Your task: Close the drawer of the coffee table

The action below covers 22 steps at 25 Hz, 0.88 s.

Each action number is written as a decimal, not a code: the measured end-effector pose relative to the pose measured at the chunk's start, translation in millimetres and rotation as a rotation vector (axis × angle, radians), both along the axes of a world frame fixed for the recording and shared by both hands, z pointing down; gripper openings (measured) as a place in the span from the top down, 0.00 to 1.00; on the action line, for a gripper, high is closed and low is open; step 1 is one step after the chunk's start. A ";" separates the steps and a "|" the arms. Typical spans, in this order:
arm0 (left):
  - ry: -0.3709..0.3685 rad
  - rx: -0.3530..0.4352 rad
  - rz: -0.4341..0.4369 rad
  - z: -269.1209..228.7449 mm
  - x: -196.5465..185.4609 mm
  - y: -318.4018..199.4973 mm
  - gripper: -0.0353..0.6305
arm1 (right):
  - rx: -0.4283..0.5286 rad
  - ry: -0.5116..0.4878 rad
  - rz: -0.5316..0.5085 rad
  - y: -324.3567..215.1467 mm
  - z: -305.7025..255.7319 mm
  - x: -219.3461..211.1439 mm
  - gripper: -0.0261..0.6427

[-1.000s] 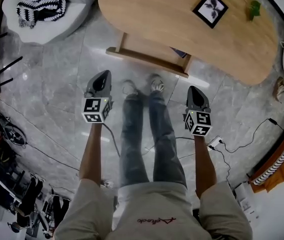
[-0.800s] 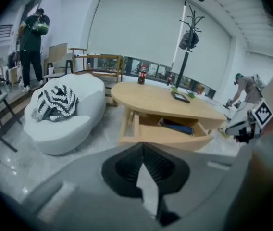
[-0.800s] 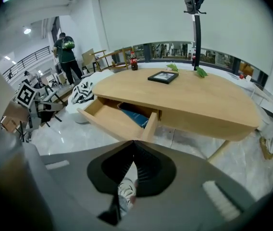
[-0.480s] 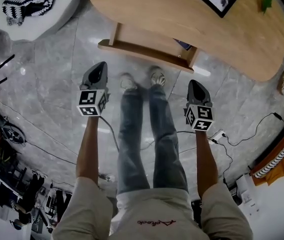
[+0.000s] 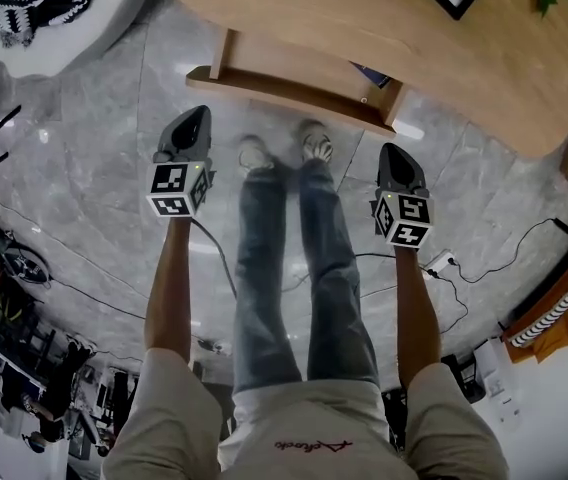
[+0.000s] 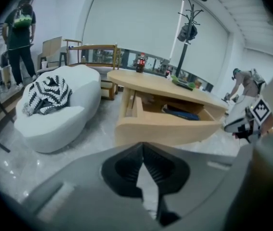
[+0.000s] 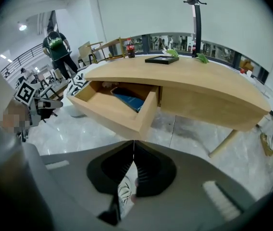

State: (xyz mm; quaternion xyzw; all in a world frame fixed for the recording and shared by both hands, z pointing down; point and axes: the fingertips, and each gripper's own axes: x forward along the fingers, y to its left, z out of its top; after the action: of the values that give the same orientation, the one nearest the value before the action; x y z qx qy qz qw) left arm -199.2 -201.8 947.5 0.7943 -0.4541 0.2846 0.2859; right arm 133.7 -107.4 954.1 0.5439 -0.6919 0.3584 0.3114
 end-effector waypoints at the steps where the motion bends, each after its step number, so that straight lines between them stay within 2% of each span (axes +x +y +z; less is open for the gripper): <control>1: 0.000 -0.003 0.002 1.8 0.6 -2.6 0.94 | -0.004 -0.004 -0.003 -0.2 1.7 0.1 0.94; 3: 0.001 -0.008 0.010 5.4 2.2 -7.7 0.94 | -0.013 -0.020 -0.002 -0.1 5.2 -0.6 0.85; 9: -0.006 -0.010 0.051 15.9 11.1 -16.8 0.81 | -0.014 -0.040 -0.011 -3.4 12.4 -4.4 0.79; 13: -0.022 -0.033 0.062 24.9 16.4 -19.6 0.69 | -0.010 -0.038 -0.019 -8.8 15.6 -2.5 0.75; 17: -0.043 -0.024 0.072 30.4 18.9 -26.6 0.63 | -0.008 -0.039 -0.028 -14.7 19.0 -2.7 0.74; 22: -0.041 -0.031 0.067 31.1 18.5 -29.7 0.63 | -0.001 -0.035 -0.005 -18.1 19.8 -2.3 0.77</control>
State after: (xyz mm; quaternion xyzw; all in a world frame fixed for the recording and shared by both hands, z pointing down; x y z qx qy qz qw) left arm -180.6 -231.4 978.6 0.7986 -0.4284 0.3174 0.2791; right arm 131.5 -125.5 973.9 0.5354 -0.6986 0.3675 0.3004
